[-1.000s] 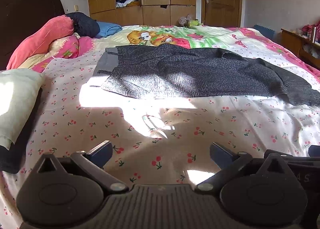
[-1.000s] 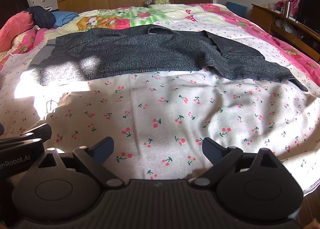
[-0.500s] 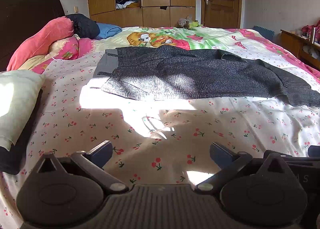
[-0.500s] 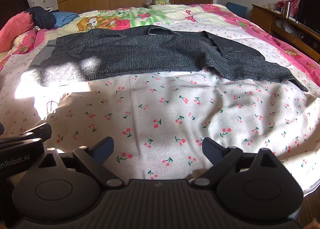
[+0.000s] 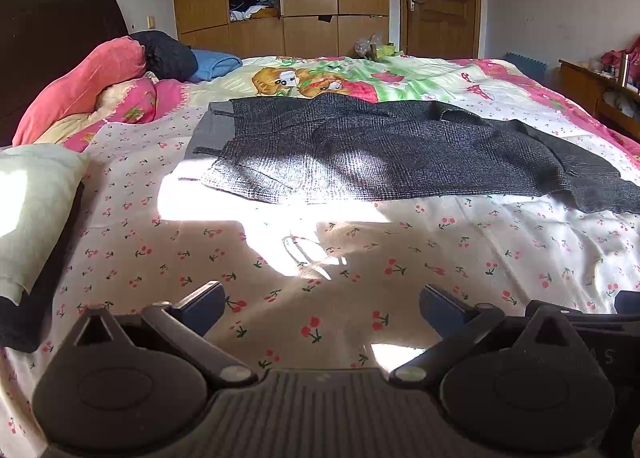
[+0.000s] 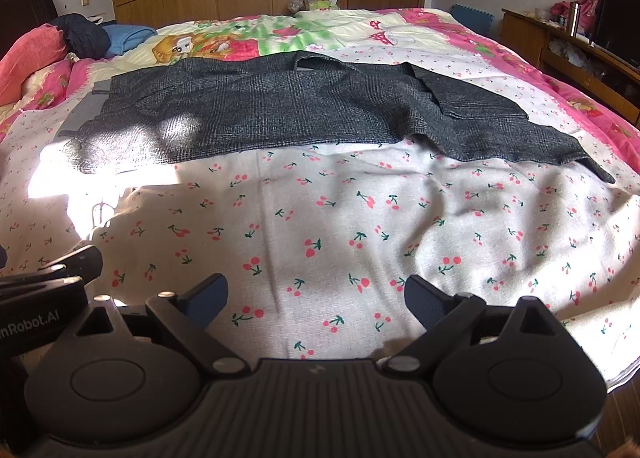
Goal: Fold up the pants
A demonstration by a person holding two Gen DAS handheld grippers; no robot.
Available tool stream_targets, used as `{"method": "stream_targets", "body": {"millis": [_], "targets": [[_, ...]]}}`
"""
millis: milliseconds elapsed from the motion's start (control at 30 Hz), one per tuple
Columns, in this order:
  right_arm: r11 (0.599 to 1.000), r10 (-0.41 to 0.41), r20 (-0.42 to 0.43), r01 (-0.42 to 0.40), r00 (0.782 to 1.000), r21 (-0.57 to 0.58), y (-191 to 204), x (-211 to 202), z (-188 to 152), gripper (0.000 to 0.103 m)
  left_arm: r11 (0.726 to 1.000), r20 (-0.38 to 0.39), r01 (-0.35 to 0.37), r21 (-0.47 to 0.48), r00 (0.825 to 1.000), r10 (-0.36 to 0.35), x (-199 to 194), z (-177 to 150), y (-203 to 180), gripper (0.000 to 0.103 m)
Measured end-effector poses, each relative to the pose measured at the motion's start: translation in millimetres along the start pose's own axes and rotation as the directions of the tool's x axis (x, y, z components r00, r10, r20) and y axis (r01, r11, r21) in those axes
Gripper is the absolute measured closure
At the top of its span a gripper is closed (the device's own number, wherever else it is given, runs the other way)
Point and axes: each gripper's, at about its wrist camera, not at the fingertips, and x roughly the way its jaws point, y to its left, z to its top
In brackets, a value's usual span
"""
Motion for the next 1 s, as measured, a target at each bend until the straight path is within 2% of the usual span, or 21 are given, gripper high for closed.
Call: {"method": "stream_targets", "body": {"millis": [600,700,867,967,1000], "targets": [[1.0,0.009,0.003,-0.009,1.0,-0.004,1.4,-0.3,3.3,0.01,1.0,0.011,0.018,-0.001,1.0,-0.018,0.1,4.7,0.4,0.0],[0.999,0.047,0.011,-0.047,0.999,-0.025,5.1,2.3,14.2,0.011,1.0,0.026,0.029,0.007,0.999,-0.03,3.4,13.5,7.6,0.0],[0.985,0.138,0.052,-0.132,0.989,-0.116,29.2,16.7,46.8,0.011,0.996,0.082,-0.026,0.089,0.996,0.019,19.4,39.2,27.8,0.0],[0.965,0.186,0.065,-0.17,0.98,-0.199,51.5,35.0,67.3,0.018,0.991,0.091,-0.051,0.125,0.995,0.04,41.6,56.6,45.5,0.0],[0.954,0.209,0.061,-0.19,0.976,-0.231,61.3,43.8,74.6,0.023,0.99,0.088,-0.059,0.132,0.995,0.048,52.3,62.3,51.8,0.0]]}}
